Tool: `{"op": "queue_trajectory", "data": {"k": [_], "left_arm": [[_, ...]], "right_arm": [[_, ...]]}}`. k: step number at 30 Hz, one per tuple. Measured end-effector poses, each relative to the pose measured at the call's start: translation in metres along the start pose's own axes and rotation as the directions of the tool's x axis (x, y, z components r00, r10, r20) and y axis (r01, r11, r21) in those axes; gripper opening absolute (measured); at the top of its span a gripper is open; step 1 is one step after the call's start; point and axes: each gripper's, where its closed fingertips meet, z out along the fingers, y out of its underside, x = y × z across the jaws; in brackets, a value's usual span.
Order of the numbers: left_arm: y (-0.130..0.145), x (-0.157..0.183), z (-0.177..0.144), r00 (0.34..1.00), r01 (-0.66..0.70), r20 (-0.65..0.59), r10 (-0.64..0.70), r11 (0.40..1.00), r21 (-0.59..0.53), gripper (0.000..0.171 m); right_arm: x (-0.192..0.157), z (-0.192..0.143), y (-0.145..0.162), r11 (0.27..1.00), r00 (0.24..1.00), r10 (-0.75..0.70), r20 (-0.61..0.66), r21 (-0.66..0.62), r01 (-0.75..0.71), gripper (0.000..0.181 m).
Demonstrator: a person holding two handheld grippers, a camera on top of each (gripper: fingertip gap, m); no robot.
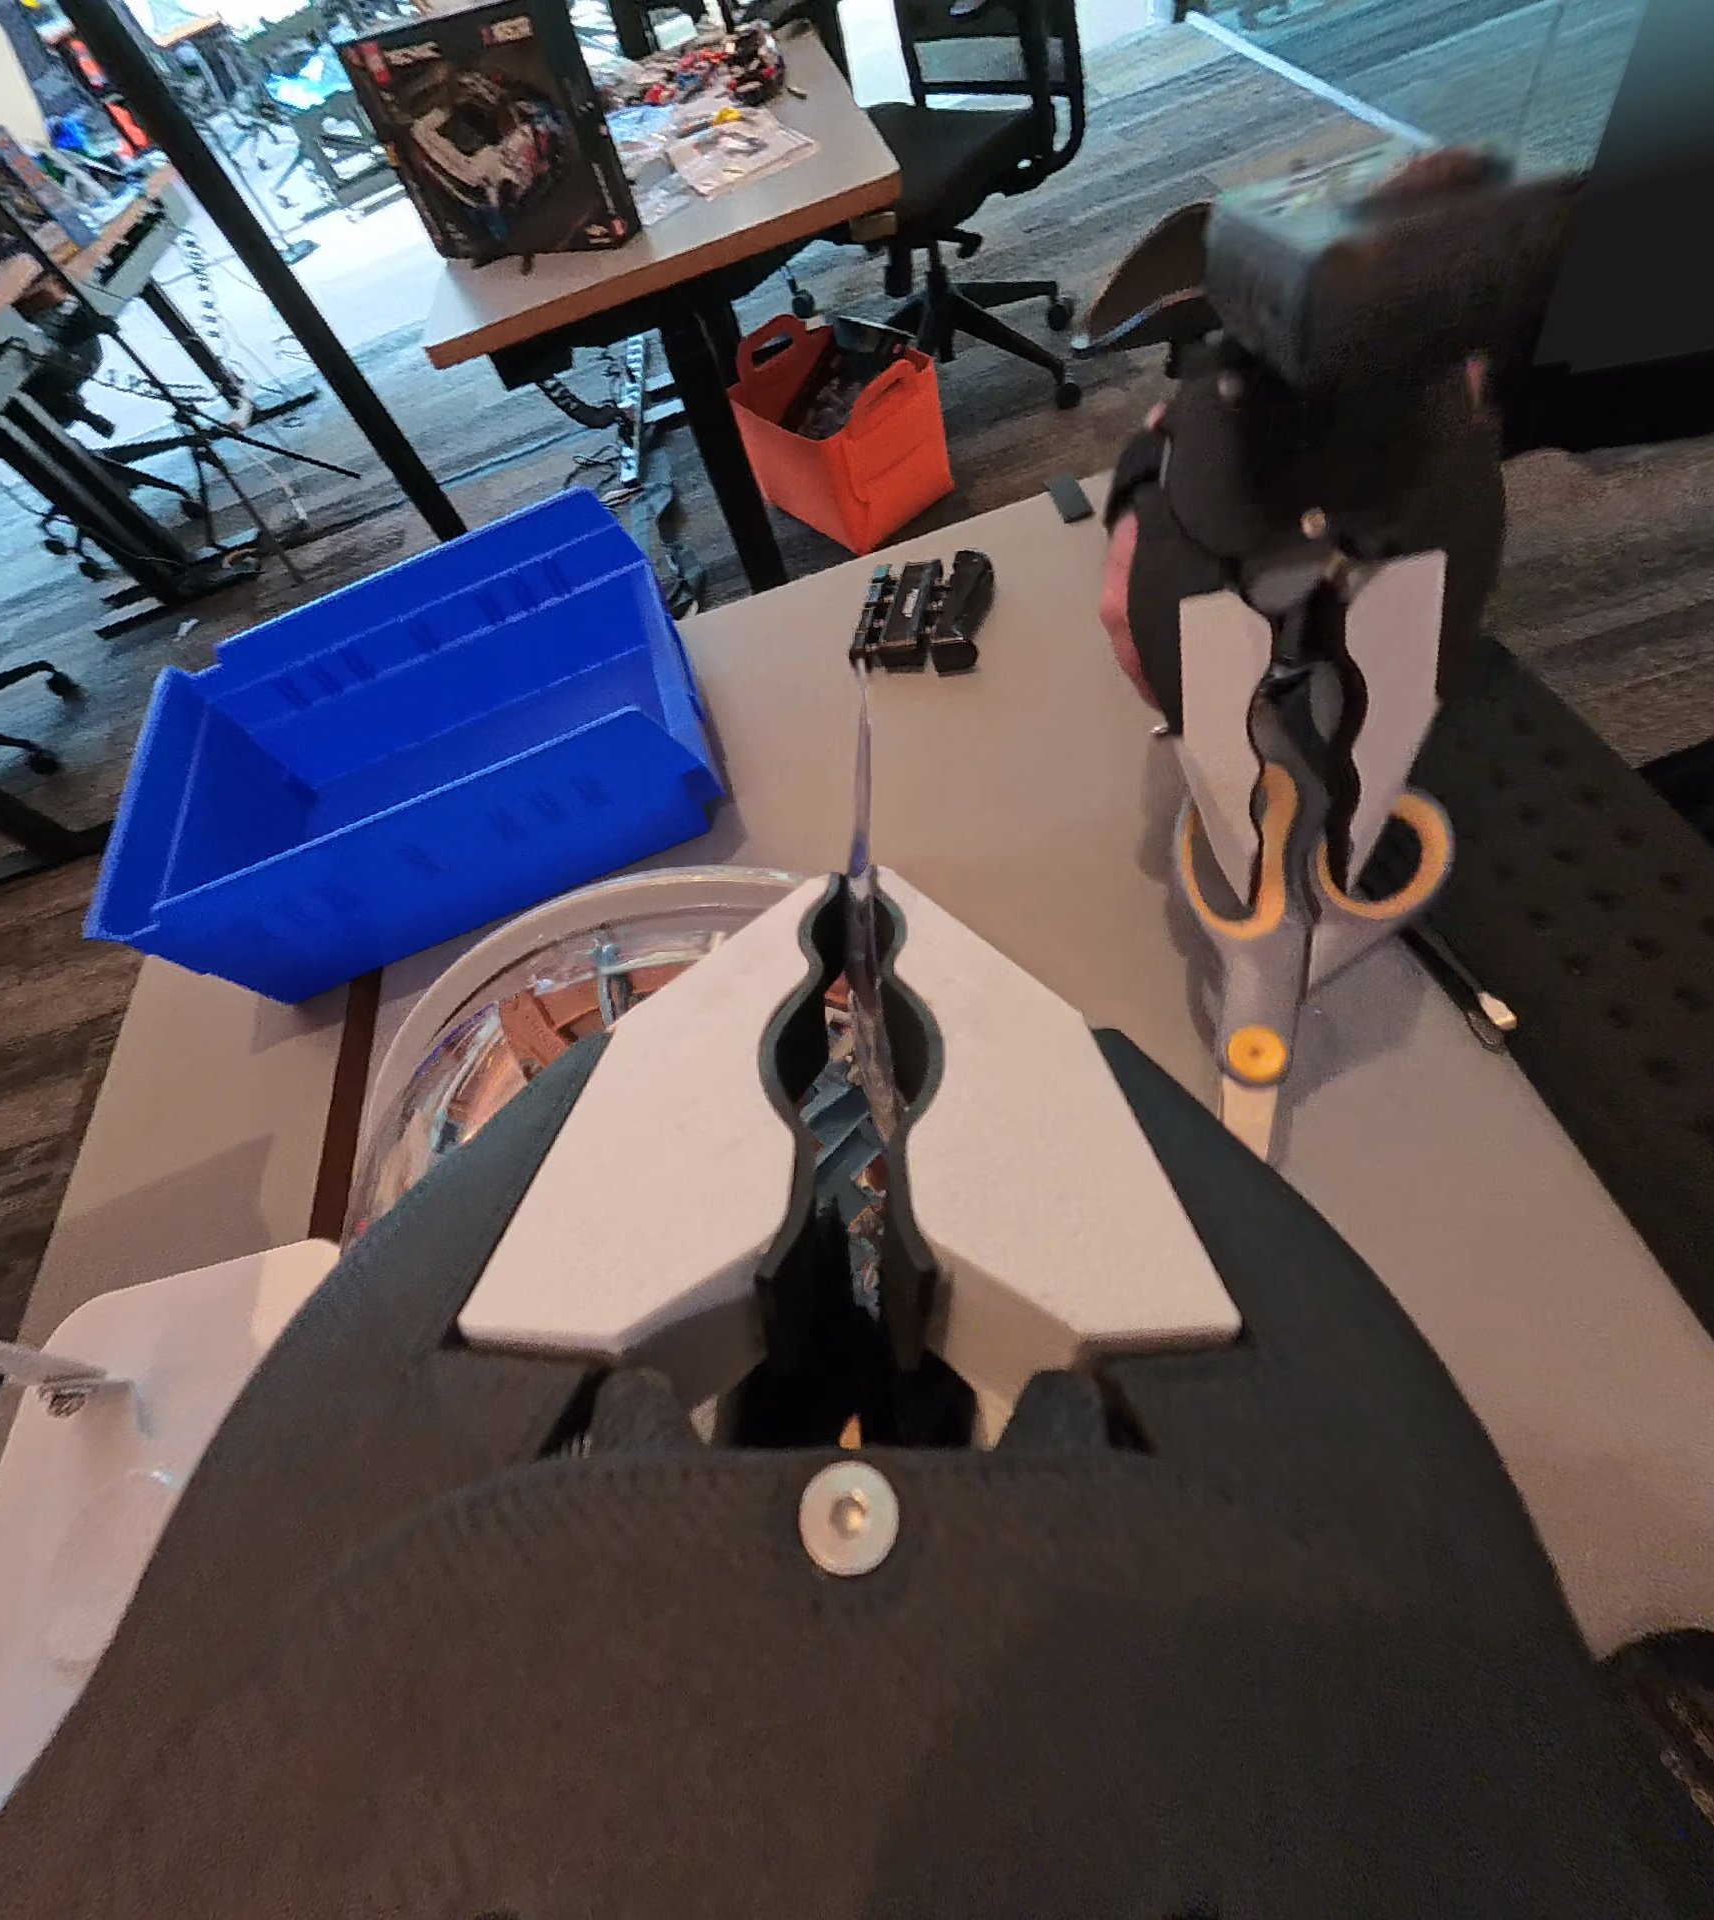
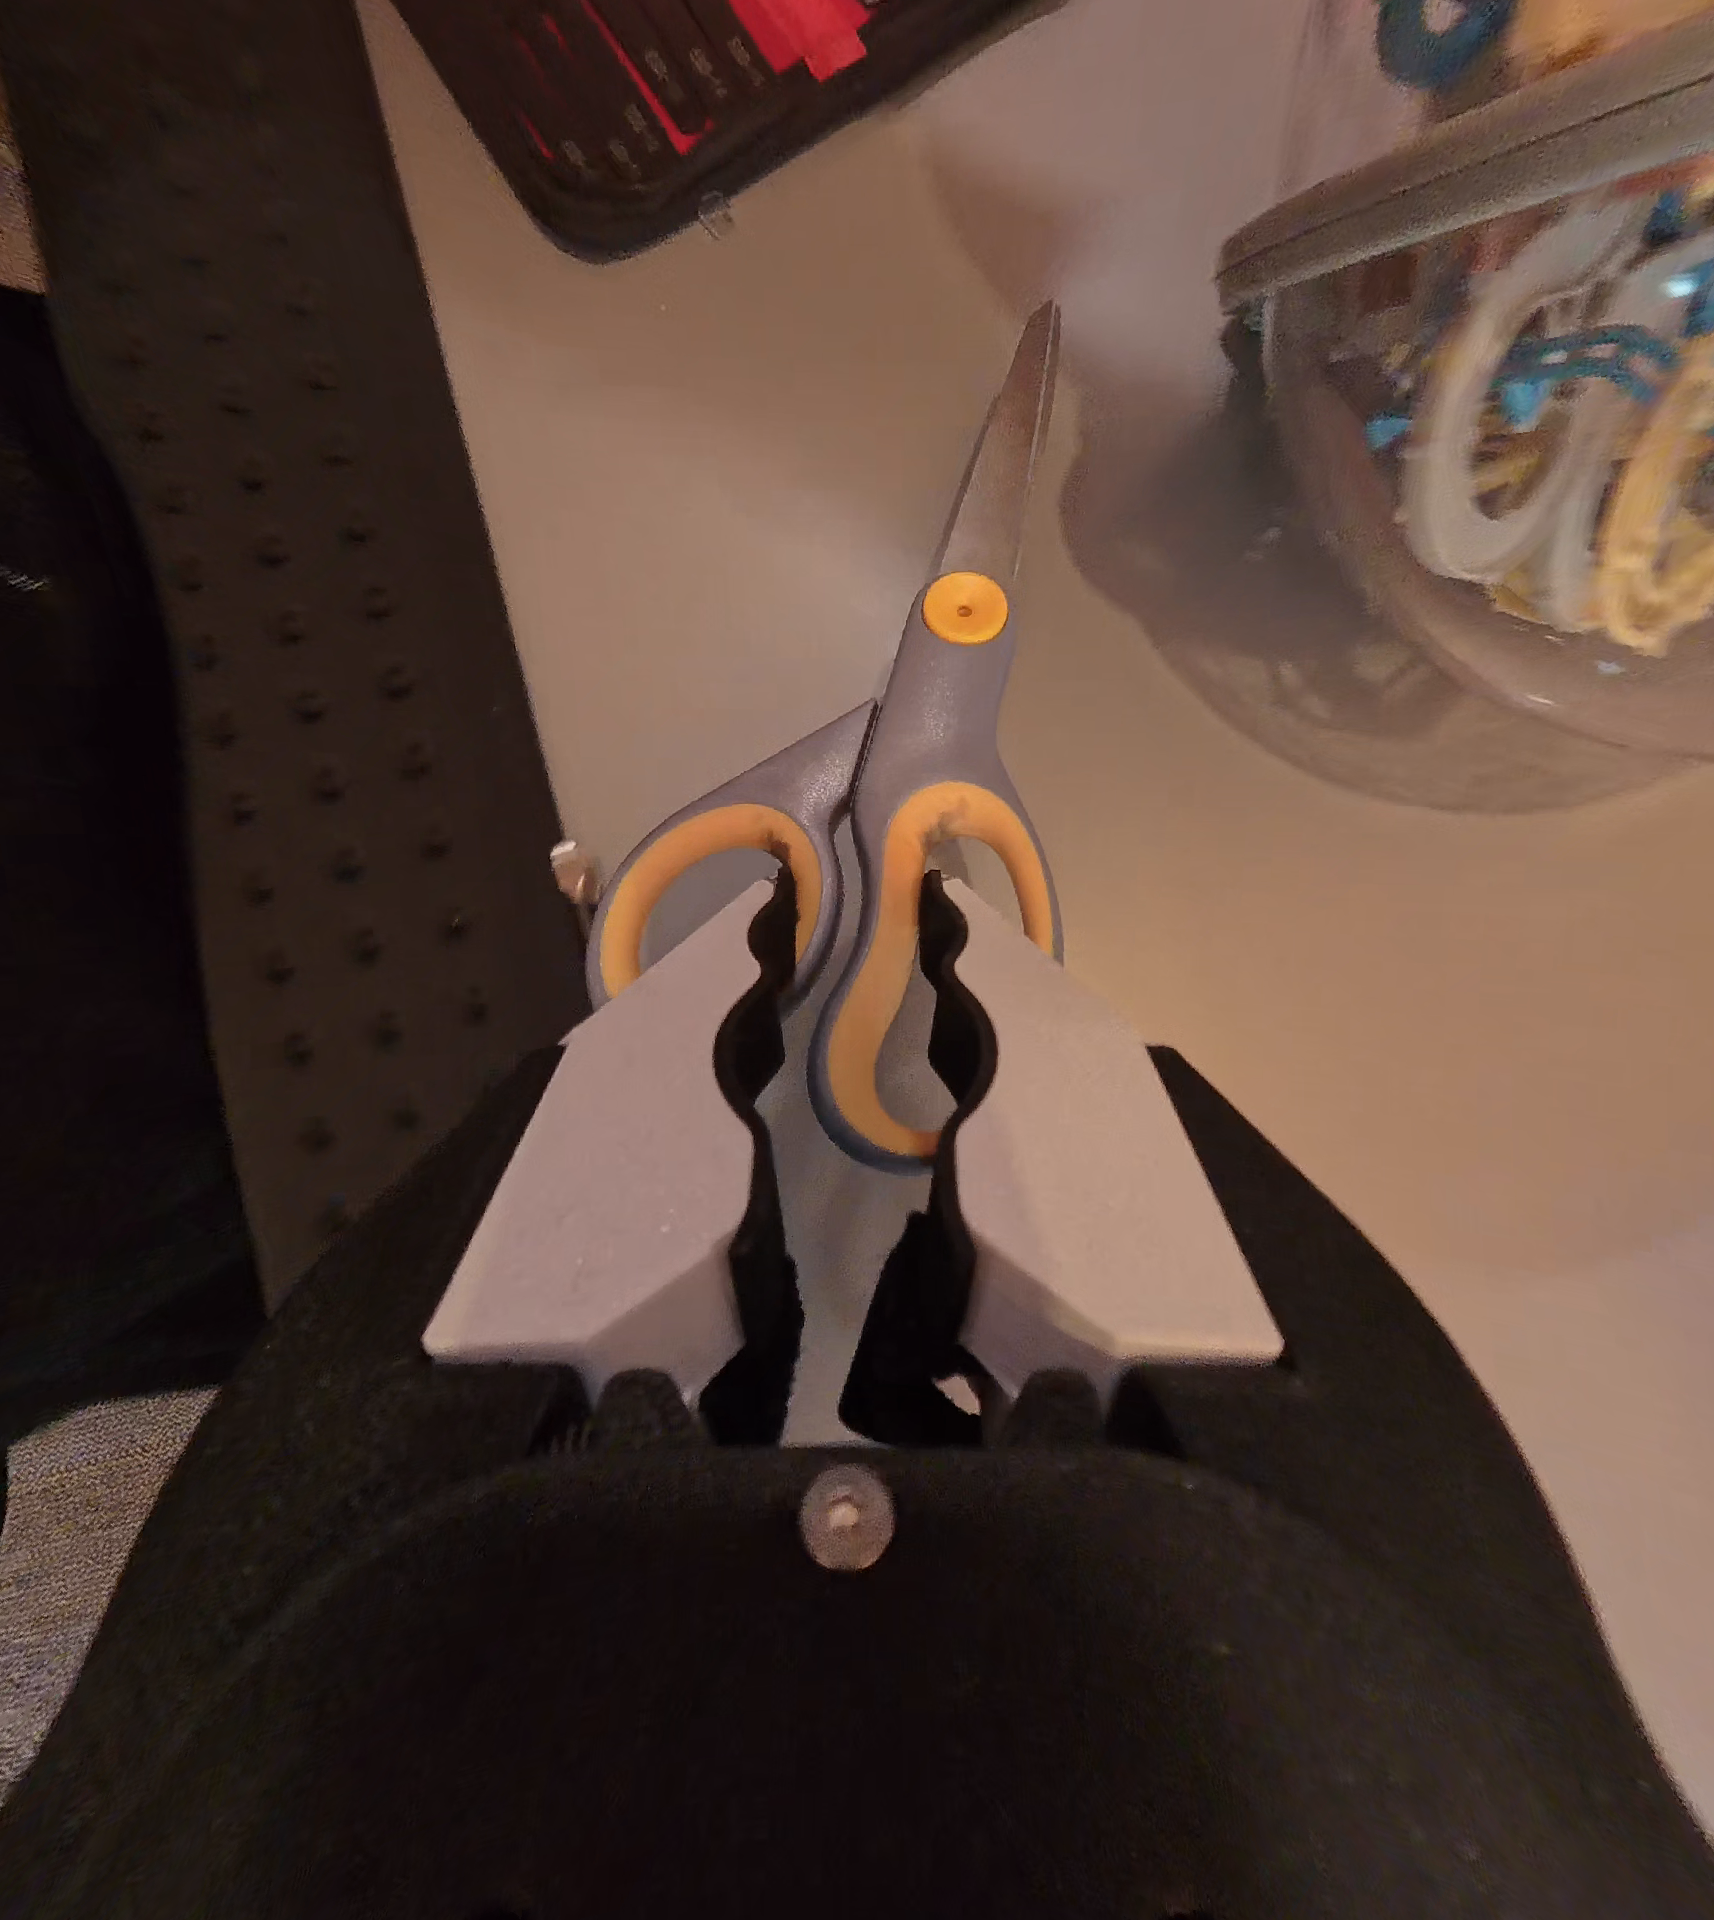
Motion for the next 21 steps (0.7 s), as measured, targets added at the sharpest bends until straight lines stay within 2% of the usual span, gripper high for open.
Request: {"op": "queue_trajectory", "data": {"k": [6,10,15,21], "left_arm": [[-0.001,0.034,0.016,0.98,-0.039,-0.196,0.029,0.998,-0.045,0.0],[-0.002,0.051,0.029,0.957,-0.112,-0.278,0.082,0.989,-0.095,0.0],[-0.007,0.061,0.041,0.923,-0.154,-0.375,0.088,0.977,-0.149,0.0],[-0.008,0.074,0.053,0.873,-0.203,-0.483,0.07,0.952,-0.228,0.0]], "right_arm": [[-0.016,-0.062,0.026,0.999,0.999,-0.034,-0.02,-0.013,0.034,0.021],[-0.024,-0.096,0.035,0.998,0.995,-0.059,-0.079,-0.023,0.058,0.021],[-0.014,-0.139,0.041,0.991,0.977,-0.12,-0.178,-0.089,0.105,0.021],[0.002,-0.179,0.031,0.97,0.954,-0.219,-0.203,-0.155,0.19,0.021]]}}
